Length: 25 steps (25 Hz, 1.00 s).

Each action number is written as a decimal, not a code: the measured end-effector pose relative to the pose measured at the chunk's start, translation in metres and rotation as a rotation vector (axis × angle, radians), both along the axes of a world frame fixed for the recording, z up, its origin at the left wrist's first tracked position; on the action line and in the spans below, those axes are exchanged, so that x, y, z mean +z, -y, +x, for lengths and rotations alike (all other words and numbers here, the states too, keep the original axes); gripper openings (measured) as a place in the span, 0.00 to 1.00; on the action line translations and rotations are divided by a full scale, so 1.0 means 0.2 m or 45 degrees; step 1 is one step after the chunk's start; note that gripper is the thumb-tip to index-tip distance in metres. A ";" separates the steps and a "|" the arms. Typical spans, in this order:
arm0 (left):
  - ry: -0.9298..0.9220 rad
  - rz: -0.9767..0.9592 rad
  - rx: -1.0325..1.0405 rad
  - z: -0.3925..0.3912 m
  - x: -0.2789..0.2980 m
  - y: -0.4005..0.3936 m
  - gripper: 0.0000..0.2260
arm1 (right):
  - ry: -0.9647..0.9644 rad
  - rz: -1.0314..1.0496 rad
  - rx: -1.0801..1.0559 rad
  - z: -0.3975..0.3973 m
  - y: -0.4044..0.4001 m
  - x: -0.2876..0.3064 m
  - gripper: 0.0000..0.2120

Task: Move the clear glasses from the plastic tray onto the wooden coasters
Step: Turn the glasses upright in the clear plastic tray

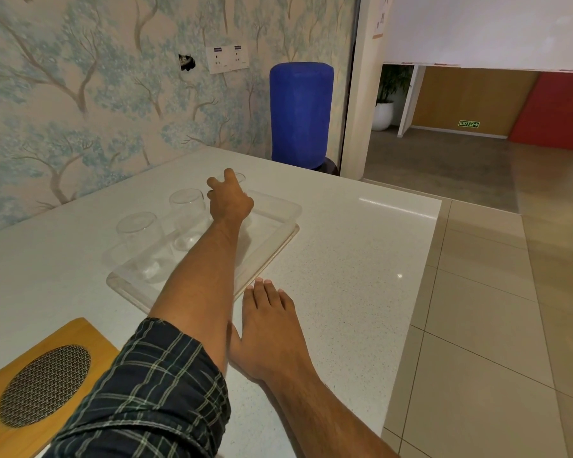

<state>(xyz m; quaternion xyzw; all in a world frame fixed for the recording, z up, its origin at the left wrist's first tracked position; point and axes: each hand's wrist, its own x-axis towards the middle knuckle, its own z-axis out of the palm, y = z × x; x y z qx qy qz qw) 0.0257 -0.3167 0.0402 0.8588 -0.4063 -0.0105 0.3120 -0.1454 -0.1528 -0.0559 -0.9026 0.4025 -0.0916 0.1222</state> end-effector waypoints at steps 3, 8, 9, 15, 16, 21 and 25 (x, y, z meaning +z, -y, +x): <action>0.082 0.014 -0.015 0.00 0.00 0.01 0.24 | 0.004 0.000 -0.012 -0.01 0.00 0.00 0.38; 0.272 0.013 -0.103 -0.03 -0.01 -0.04 0.29 | -0.004 0.009 -0.015 -0.01 0.01 0.00 0.38; 0.324 0.032 -0.130 -0.04 -0.01 -0.06 0.30 | 0.002 0.007 -0.013 -0.01 0.00 0.00 0.38; 0.802 0.062 -0.250 -0.09 0.06 -0.20 0.29 | -0.005 0.010 -0.028 -0.01 -0.01 0.01 0.38; 0.881 0.061 -0.265 -0.09 0.08 -0.23 0.28 | -0.009 0.021 -0.031 -0.01 -0.01 0.01 0.38; 1.006 0.085 -0.147 -0.01 0.17 -0.43 0.31 | 0.026 0.015 -0.007 -0.01 -0.02 0.01 0.35; 0.850 0.163 0.055 0.12 0.19 -0.60 0.36 | 0.075 -0.083 0.081 -0.02 -0.04 0.02 0.28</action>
